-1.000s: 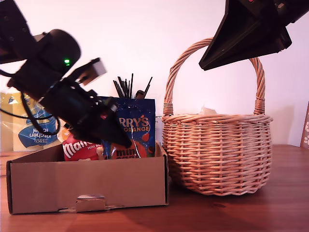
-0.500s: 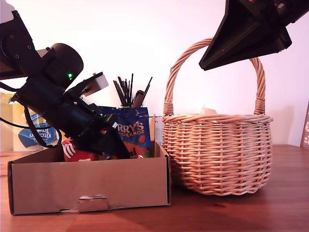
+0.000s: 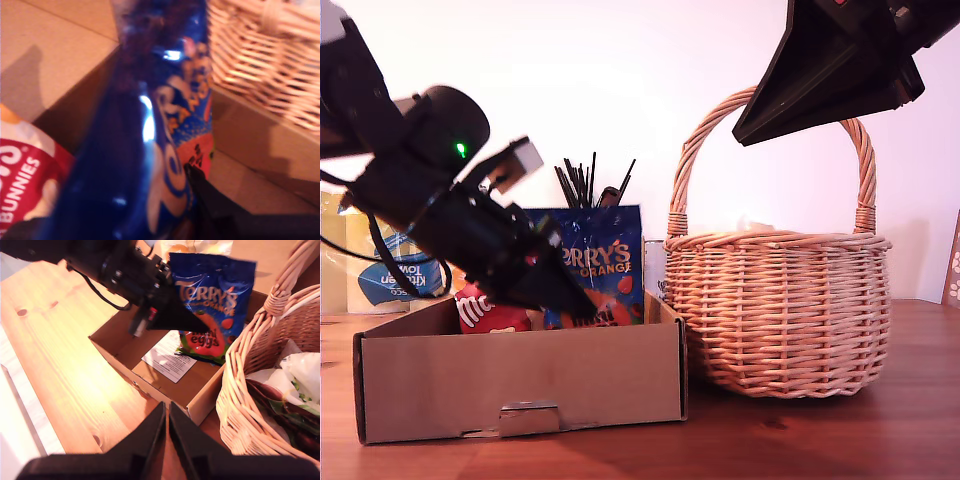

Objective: Move the bags of Easter eggs from the cardboard box on the left into the woven basket on the right side.

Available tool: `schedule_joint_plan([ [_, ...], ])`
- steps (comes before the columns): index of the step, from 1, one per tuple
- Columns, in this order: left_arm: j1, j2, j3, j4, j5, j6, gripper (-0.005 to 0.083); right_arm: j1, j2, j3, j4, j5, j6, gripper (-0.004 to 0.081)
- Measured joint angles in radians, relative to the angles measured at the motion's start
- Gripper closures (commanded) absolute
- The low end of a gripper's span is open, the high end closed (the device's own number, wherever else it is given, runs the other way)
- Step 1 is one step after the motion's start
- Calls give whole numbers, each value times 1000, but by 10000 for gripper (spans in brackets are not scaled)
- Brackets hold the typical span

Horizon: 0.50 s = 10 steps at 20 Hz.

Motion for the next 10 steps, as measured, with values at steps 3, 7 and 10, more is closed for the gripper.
schedule_joint_plan([
  [3,11,-55,0,-50,37,0,794,0,0,0,0,0,0,782],
  [7,29,-136,0,-75,55,0,795,0,0,0,0,0,0,782],
  [10,47,-175,0,-69,76,-5,795,0,0,0,-10,0,0,782],
])
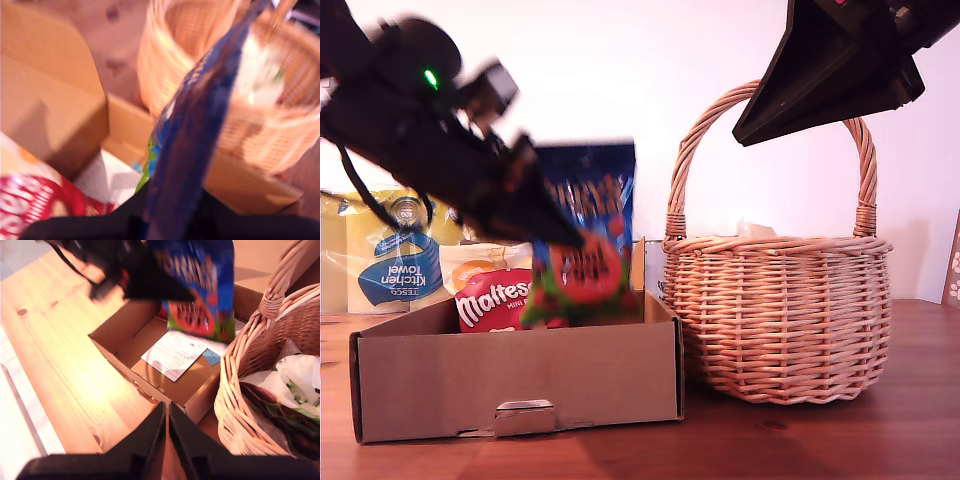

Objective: Move the bags of Easter eggs from the cardboard box on the left into the woven basket on the right side.

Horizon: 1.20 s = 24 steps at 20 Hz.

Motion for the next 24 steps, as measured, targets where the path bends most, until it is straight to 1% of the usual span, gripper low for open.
schedule_joint_plan([
  [3,12,-16,5,13,9,-53,795,0,0,0,-8,0,0,782],
  [4,15,-16,16,13,14,-54,795,0,0,0,-11,0,0,782],
  [8,16,-16,107,15,48,-101,795,0,0,0,-20,0,0,782],
  [10,16,-17,127,25,68,-125,795,0,0,0,-21,0,0,781],
  [12,16,-18,127,-11,92,-143,795,0,0,0,-20,4,0,779],
  [15,16,-18,127,-61,158,-149,794,0,0,0,-21,61,-3,770],
  [17,16,-26,127,-82,174,-149,795,0,0,0,-21,76,-4,770],
  [20,16,-77,127,-140,209,-142,794,0,0,0,-28,79,-20,770],
  [22,13,-126,127,-168,243,-139,795,0,0,0,-28,100,-26,771],
  [24,-14,-153,127,-174,251,-135,794,-2,0,2,-51,110,-27,773],
])
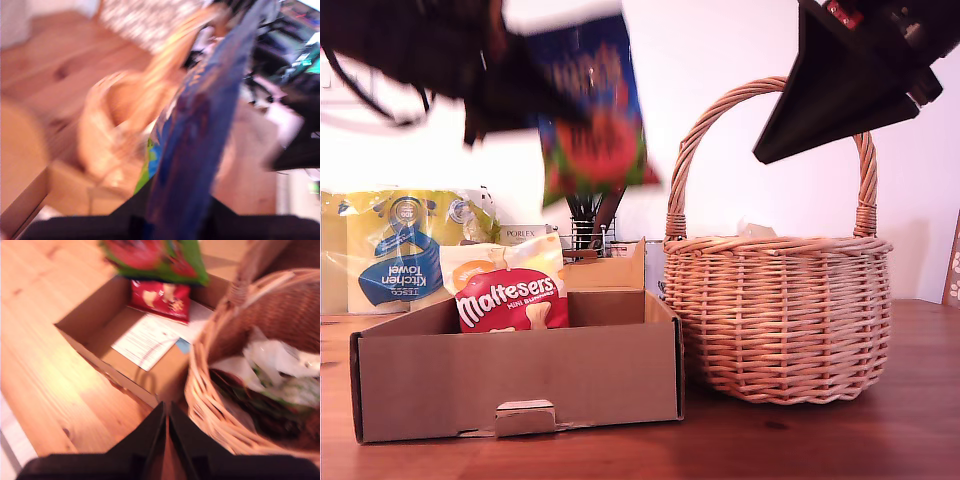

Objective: Move the bags of Easter eggs from the cardboard box on the left into the woven basket on the right side.

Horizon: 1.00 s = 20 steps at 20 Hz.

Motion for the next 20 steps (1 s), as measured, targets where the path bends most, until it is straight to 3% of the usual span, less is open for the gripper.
schedule_joint_plan([
  [3,-87,7,0,-6,-34,8,794,-24,-1,13,-107,24,-35,782],
  [10,-269,37,0,132,-262,92,794,-94,-103,84,-422,51,-157,782],
  [15,-356,196,-2,341,-431,182,794,-124,-203,90,-509,51,-177,782],
  [20,-433,230,-3,509,-585,311,794,-130,-216,90,-515,51,-186,782],
])
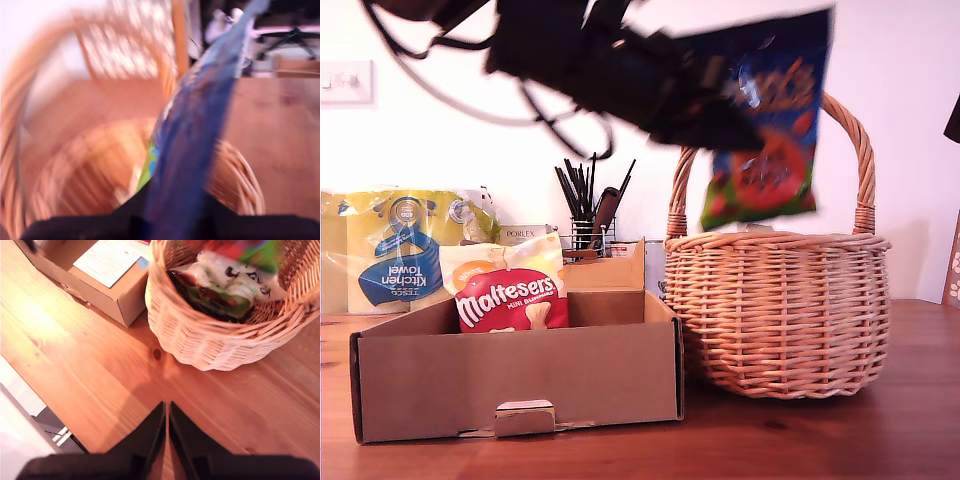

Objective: Move the bags of Easter eggs from the cardboard box on the left into the woven basket on the right side.

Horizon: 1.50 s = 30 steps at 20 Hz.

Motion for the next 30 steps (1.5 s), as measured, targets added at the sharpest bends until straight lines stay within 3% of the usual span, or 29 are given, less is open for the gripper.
schedule_joint_plan([
  [5,-58,89,0,66,-153,102,794,0,0,0,0,0,-19,782],
  [13,-64,150,0,179,-288,140,793,0,0,0,6,-3,-19,782],
  [15,-64,150,0,185,-289,142,694,0,0,0,6,-3,-22,782],
  [17,-63,150,0,180,-289,142,460,0,0,0,6,-6,-22,782],
  [19,-63,150,0,181,-289,142,313,0,0,0,7,-24,-23,782],
  [30,-113,125,0,32,-332,180,294,0,0,0,18,-56,-22,782],
])
